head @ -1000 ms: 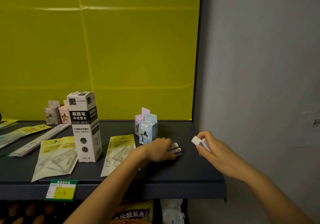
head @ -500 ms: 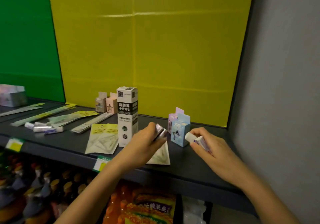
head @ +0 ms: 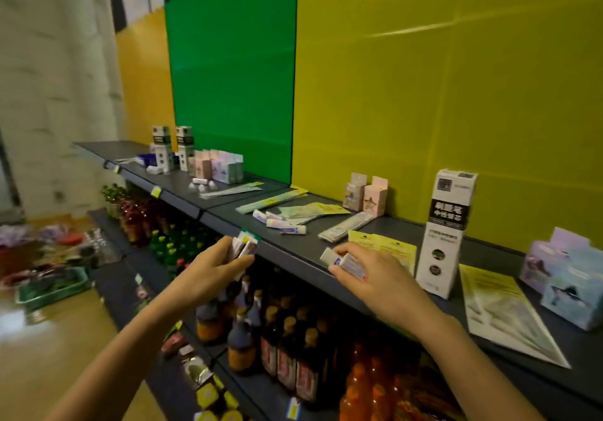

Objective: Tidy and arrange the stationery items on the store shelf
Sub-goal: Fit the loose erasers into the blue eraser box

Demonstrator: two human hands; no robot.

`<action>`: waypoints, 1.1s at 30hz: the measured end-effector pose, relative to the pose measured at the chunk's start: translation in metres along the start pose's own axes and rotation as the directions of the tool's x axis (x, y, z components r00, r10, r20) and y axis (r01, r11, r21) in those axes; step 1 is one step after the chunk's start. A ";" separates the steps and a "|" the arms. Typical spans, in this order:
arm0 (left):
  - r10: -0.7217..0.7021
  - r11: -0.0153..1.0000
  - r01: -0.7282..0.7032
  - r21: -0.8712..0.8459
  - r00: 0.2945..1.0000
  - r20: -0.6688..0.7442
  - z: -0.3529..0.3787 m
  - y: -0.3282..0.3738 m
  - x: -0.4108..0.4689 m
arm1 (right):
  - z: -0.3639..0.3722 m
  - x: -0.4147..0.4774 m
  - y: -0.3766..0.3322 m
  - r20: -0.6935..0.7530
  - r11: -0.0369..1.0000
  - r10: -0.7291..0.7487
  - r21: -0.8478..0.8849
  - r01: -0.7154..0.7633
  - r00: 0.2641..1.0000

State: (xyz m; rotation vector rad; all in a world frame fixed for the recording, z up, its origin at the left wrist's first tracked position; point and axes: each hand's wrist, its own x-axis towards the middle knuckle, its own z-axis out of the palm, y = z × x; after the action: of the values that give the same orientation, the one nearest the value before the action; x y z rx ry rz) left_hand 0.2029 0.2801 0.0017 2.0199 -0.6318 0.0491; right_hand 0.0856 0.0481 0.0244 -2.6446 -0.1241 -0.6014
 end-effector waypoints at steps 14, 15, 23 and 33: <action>-0.111 0.954 0.123 0.272 0.992 -0.057 -0.210 -0.145 0.041 | 0.169 0.198 -0.129 0.030 0.990 -0.050 0.133 0.046 0.998; -0.114 0.950 0.128 0.283 0.991 -0.068 -0.221 -0.154 0.047 | 0.179 0.212 -0.135 0.041 0.991 -0.055 0.128 0.050 0.998; -0.121 0.938 0.156 0.309 0.984 -0.129 -0.295 -0.237 0.109 | 0.267 0.323 -0.172 0.097 0.993 -0.085 0.093 0.076 0.992; -0.155 0.935 0.225 0.273 0.955 -0.254 -0.394 -0.346 0.217 | 0.365 0.485 -0.211 0.143 0.984 -0.143 0.130 0.125 0.979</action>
State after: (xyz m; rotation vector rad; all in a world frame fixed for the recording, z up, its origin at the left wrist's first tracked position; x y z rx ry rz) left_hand 0.6345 0.6487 -0.0092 2.3173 -0.2902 0.2734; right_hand 0.6300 0.3905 0.0162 -2.5763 -0.3749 -0.4200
